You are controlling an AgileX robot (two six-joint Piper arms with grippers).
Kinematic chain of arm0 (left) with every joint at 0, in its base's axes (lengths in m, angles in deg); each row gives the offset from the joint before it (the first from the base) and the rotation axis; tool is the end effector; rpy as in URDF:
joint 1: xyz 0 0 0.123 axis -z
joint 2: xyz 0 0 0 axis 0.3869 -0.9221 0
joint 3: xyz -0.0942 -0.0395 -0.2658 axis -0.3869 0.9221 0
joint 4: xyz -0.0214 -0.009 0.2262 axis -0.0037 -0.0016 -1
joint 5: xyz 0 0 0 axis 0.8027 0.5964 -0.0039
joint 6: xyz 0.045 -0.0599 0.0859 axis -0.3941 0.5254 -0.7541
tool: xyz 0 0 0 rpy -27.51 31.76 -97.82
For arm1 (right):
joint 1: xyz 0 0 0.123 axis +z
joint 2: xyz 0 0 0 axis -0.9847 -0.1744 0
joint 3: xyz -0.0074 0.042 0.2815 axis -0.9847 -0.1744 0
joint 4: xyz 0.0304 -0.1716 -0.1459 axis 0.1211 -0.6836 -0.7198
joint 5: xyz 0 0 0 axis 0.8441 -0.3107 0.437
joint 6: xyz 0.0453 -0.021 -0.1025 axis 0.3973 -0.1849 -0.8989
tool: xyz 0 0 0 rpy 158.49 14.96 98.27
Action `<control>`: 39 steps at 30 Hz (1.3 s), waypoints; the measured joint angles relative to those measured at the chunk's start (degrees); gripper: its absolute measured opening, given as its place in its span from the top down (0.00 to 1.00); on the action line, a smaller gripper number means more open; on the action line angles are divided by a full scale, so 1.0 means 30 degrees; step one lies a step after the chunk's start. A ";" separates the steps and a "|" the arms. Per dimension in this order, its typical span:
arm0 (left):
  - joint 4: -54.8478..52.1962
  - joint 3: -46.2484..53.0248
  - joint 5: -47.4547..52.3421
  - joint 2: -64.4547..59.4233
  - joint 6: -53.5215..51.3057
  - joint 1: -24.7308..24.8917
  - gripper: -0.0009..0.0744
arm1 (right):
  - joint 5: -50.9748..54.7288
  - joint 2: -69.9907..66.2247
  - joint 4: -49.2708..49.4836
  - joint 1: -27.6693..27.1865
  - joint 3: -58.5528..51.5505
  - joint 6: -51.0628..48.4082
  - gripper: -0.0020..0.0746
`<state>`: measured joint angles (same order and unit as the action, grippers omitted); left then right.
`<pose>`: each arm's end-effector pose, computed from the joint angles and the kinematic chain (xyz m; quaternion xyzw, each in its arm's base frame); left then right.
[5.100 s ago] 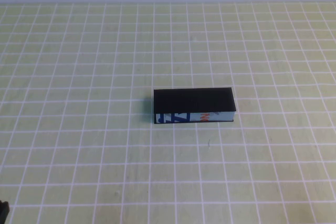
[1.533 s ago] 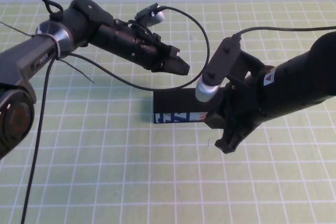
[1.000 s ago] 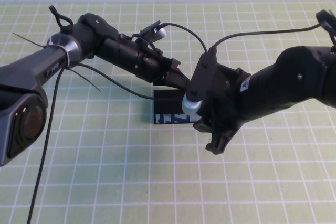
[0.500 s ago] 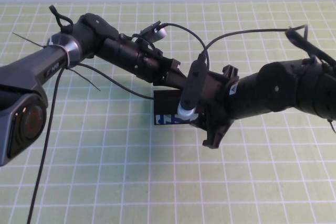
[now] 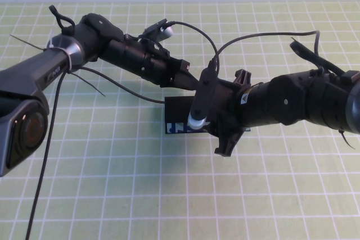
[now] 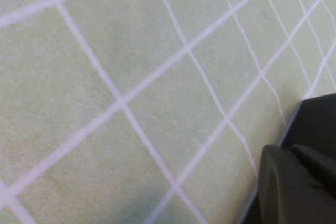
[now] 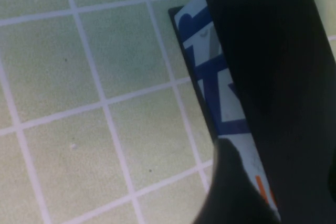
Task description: Take glasses out of glasses case
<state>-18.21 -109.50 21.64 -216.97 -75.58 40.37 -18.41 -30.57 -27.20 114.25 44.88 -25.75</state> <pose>0.4484 -0.2323 0.1610 0.2514 0.8551 -0.4257 0.1562 0.3167 0.2240 0.2044 -0.6104 0.7049 -0.0106 0.3611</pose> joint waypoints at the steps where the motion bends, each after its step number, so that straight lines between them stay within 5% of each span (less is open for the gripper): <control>1: -0.0065 -0.0016 -0.0094 -0.0037 0.0000 -0.0001 0.99 | 0.0000 0.0000 0.0000 0.0000 0.0000 0.0000 0.52; 23: -0.0528 -0.0046 0.0899 -0.0565 0.0000 -0.0002 0.99 | -0.1855 -0.1133 -0.0888 0.0000 0.0028 -0.0108 0.53; 32: -0.0570 -0.0046 0.0977 -0.0565 0.0000 0.0026 0.99 | -0.2186 -0.1166 -0.1320 0.0000 0.0028 -0.0108 0.73; 39: -0.0570 -0.0046 0.0977 -0.0565 0.0000 0.0026 0.99 | -0.2186 -0.1166 -0.1679 0.0000 0.0028 -0.0108 0.76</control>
<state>-19.92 -109.64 24.57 -218.67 -75.58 40.44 -24.97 -34.07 -32.24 114.25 44.96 -26.08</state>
